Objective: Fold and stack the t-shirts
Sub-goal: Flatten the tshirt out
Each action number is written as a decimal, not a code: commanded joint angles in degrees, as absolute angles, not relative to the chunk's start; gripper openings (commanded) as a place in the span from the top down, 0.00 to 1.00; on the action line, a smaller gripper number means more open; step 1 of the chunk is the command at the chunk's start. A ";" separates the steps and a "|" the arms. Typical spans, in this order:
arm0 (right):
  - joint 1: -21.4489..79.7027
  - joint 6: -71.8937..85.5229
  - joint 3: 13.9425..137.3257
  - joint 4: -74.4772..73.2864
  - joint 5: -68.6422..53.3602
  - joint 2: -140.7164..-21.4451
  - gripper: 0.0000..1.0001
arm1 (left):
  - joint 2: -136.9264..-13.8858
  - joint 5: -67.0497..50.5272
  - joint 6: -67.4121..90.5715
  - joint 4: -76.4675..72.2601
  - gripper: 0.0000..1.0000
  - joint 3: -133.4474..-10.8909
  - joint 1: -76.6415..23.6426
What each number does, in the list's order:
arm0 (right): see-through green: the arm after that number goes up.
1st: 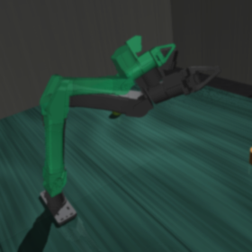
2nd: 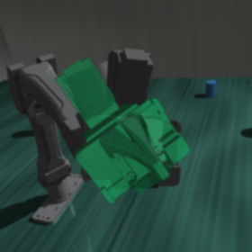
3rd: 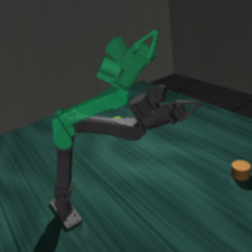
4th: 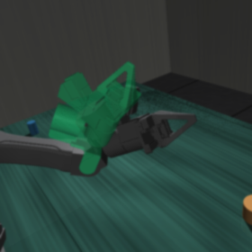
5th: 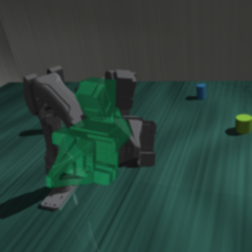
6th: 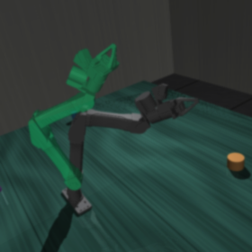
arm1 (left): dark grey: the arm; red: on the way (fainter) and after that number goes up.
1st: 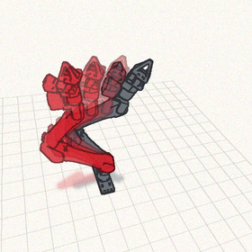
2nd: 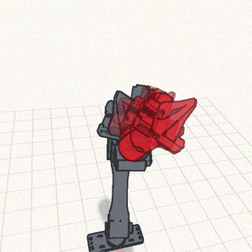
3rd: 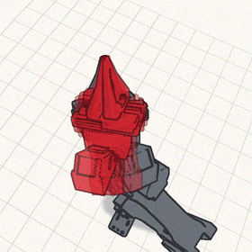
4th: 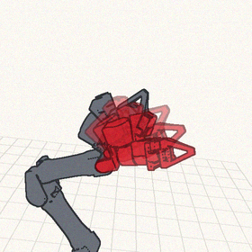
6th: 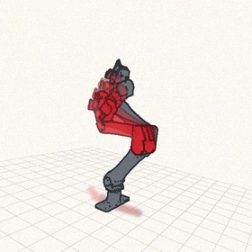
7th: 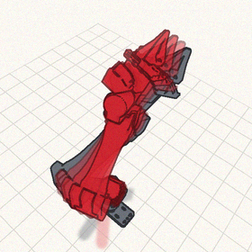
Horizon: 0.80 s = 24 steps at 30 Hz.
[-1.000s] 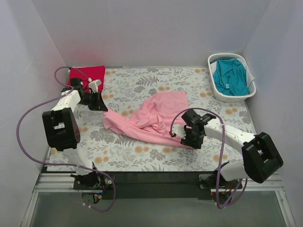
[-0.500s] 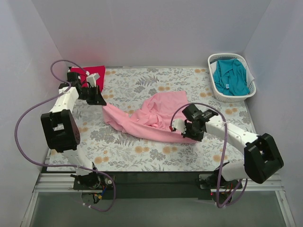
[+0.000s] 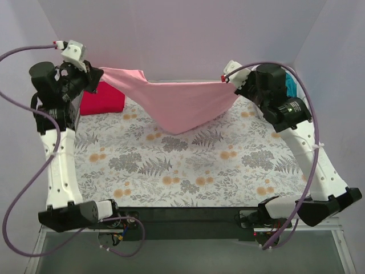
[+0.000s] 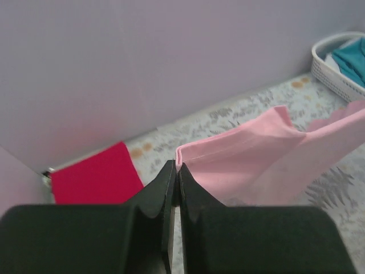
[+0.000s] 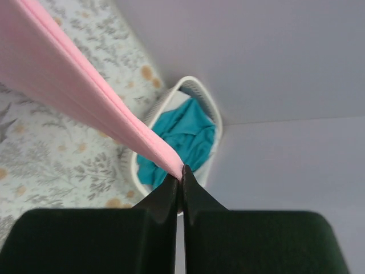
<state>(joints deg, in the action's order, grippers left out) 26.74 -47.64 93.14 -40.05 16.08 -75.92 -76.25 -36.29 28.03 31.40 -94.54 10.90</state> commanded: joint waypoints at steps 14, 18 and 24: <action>26.63 -57.47 109.15 -19.07 27.34 -58.45 0.99 | -47.81 -11.79 25.58 8.61 1.00 -95.09 11.16; 26.63 -61.24 107.07 -15.75 25.23 -58.01 0.99 | -47.11 -9.06 25.40 10.98 1.00 -95.80 11.08; 26.54 -69.15 71.16 -0.69 18.05 -58.95 0.99 | -50.59 -20.09 24.61 20.28 1.00 -75.69 11.16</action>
<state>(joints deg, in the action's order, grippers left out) 27.11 -62.43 88.62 -14.31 19.25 -58.04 -45.98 -18.11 26.48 14.61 -87.07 10.66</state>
